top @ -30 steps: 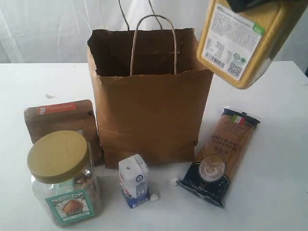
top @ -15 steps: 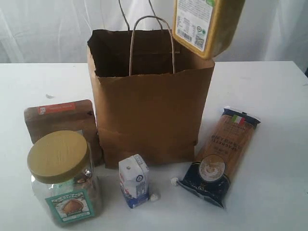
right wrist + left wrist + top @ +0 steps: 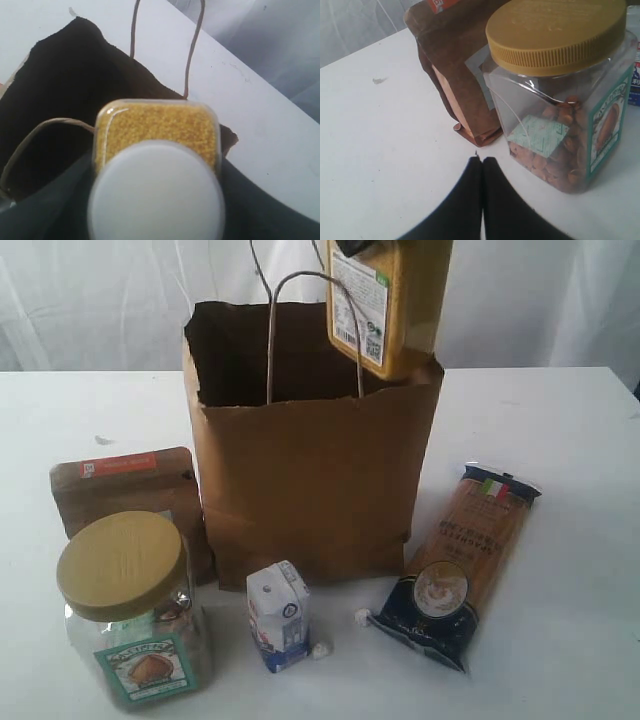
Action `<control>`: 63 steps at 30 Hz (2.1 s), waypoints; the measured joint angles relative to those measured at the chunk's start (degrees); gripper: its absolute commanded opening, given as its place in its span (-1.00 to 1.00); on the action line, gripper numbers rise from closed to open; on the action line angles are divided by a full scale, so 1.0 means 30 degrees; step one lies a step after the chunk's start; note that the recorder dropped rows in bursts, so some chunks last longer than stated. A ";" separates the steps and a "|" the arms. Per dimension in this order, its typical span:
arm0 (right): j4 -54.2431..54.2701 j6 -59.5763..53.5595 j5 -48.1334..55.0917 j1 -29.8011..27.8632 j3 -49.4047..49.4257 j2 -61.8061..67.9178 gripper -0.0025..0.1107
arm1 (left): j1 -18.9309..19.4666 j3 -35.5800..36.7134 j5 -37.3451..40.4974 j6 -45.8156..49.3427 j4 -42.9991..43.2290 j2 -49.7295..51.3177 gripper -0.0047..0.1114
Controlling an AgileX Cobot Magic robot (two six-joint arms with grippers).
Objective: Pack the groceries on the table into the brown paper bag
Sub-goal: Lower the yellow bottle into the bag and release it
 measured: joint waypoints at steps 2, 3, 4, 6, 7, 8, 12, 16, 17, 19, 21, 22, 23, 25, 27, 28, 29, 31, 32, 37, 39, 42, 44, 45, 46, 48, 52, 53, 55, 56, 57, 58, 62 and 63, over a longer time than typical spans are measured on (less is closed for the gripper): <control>0.0536 0.0000 0.0000 0.0000 0.0000 0.0112 -0.96 | 0.0000 0.0000 0.0000 0.0000 0.0000 0.0000 -0.92; 0.0760 0.0000 0.0000 0.0000 0.0000 0.0170 -0.96 | 0.0000 0.0000 0.0000 0.0000 0.0000 0.0000 -0.92; 0.0982 0.0000 0.0000 0.0000 -0.0034 0.0220 -0.96 | 0.0000 0.0000 0.0000 0.0000 0.0000 0.0000 -0.92; 0.1251 0.0000 0.0000 0.0000 -0.0034 0.0292 -0.96 | 0.0000 0.0000 0.0000 0.0000 0.0000 0.0000 -0.92; 0.1406 0.0000 0.0000 0.0000 -0.0065 0.0321 -0.96 | 0.0000 0.0000 0.0000 0.0000 0.0000 0.0000 -0.92; 0.1541 0.0000 0.0000 0.0000 -0.0065 0.0407 -0.96 | 0.0000 0.0000 0.0000 0.0000 0.0000 0.0000 -0.92; 0.1627 0.0000 -0.0029 0.0000 -0.0112 0.0717 -0.96 | 0.0000 0.0000 0.0000 0.0000 0.0000 0.0000 -0.92; 0.1822 0.0000 0.0044 0.0000 -0.0112 0.1457 -0.96 | 0.0000 0.0000 0.0000 0.0000 0.0000 0.0000 -0.92; 0.1822 0.0000 0.0126 0.0000 -0.0112 0.1692 -0.96 | 0.0000 0.0000 0.0000 0.0000 0.0000 0.0000 -0.92; 0.1938 0.0000 0.0316 0.0000 -0.0112 0.2144 -0.96 | 0.0000 0.0000 0.0000 0.0000 0.0000 0.0000 -0.92; 0.1938 0.0000 0.0495 0.0000 -0.0112 0.2615 -0.96 | 0.0000 0.0000 0.0000 0.0000 0.0000 0.0000 -0.92; 0.1938 0.0000 0.0655 0.0000 -0.0112 0.2833 -0.96 | 0.0000 0.0000 0.0000 0.0000 0.0000 0.0000 -0.92; 0.1938 0.0000 0.0855 0.0000 -0.0112 0.3030 -0.96 | 0.0000 0.0000 0.0000 0.0000 0.0000 0.0000 -0.92; 0.1938 0.0000 0.1187 0.0000 -0.0112 0.3343 -0.96 | 0.0000 0.0000 0.0000 0.0000 0.0000 0.0000 -0.92; 0.1938 0.0090 0.1474 0.0000 -0.0112 0.3667 -0.96 | 0.0000 0.0000 0.0000 0.0000 0.0000 0.0000 -0.92; 0.2022 0.0129 0.1563 0.0000 -0.0112 0.3777 -0.96 | 0.0000 0.0000 0.0000 0.0000 0.0000 0.0000 -0.92; 0.2166 0.0130 0.1607 0.0000 -0.0112 0.3872 -0.96 | 0.0000 0.0000 0.0000 0.0000 0.0000 0.0000 -0.92; 0.2717 -0.0082 0.1607 0.0000 -0.0112 0.4001 -0.96 | 0.0000 0.0000 0.0000 0.0000 0.0000 0.0000 -0.92; 0.3171 -0.0358 0.1570 0.0000 -0.0112 0.4001 -0.96 | 0.0000 0.0000 0.0000 0.0000 0.0000 0.0000 -0.92; 0.5854 -0.1593 0.0736 0.0040 -0.0112 0.4001 -0.96 | 0.0000 0.0000 0.0000 0.0000 0.0000 0.0000 -0.92; 0.6333 -0.1736 0.0539 0.0049 -0.0112 0.4083 -0.96 | 0.0000 0.0000 0.0000 0.0000 0.0000 0.0000 -0.92; 0.6327 -0.1834 0.0541 0.0049 -0.0112 0.4491 -0.96 | 0.0000 0.0000 0.0000 0.0000 0.0000 0.0000 -0.92; 0.6248 -0.1870 0.0702 0.0049 -0.0112 0.5029 -0.91 | 0.0000 0.0000 0.0000 0.0000 0.0000 0.0000 -0.92; 0.6220 -0.1870 0.0796 0.0049 -0.0112 0.5369 -0.83 | 0.0000 0.0000 0.0000 0.0000 0.0000 0.0000 -0.92; 0.6220 -0.1870 0.0850 0.0049 -0.0112 0.5467 -0.58 | 0.0000 0.0000 0.0000 0.0000 0.0000 0.0000 -0.92; 0.6203 -0.1870 0.1293 0.0049 -0.0112 0.5754 -0.12 | 0.0000 0.0000 0.0000 0.0000 0.0000 0.0000 -0.92; 0.6121 -0.1870 0.1490 0.0049 -0.0152 0.5918 0.26 | 0.0000 0.0000 0.0000 0.0000 0.0000 0.0000 -0.92; 0.6266 -0.1870 0.1411 0.0049 -0.0181 0.5803 0.26 | 0.0000 0.0000 0.0000 0.0000 0.0000 0.0000 -0.92; 0.6338 -0.1870 0.1338 0.0049 -0.0234 0.5759 0.26 | 0.0000 0.0000 0.0000 0.0000 0.0000 0.0000 -0.92; 0.6338 -0.1870 0.1338 0.0049 -0.0271 0.5759 0.26 | 0.0000 0.0000 0.0000 0.0000 0.0000 0.0000 -0.92; 0.6338 -0.1870 0.1321 0.0049 -0.0308 0.5759 0.26 | 0.0000 0.0000 0.0000 0.0000 0.0000 0.0000 -0.92; 0.6338 -0.1870 0.1321 0.0049 -0.0308 0.5759 0.25 | 0.0000 0.0000 0.0000 0.0000 0.0000 0.0000 -0.92; 0.6338 -0.1870 0.1321 0.0049 -0.0308 0.5759 0.25 | 0.0000 0.0000 0.0000 0.0000 0.0000 0.0000 -0.92; 0.6338 -0.1870 0.1321 0.0049 -0.0308 0.5677 0.25 | 0.0000 0.0000 0.0000 0.0000 0.0000 0.0000 -0.92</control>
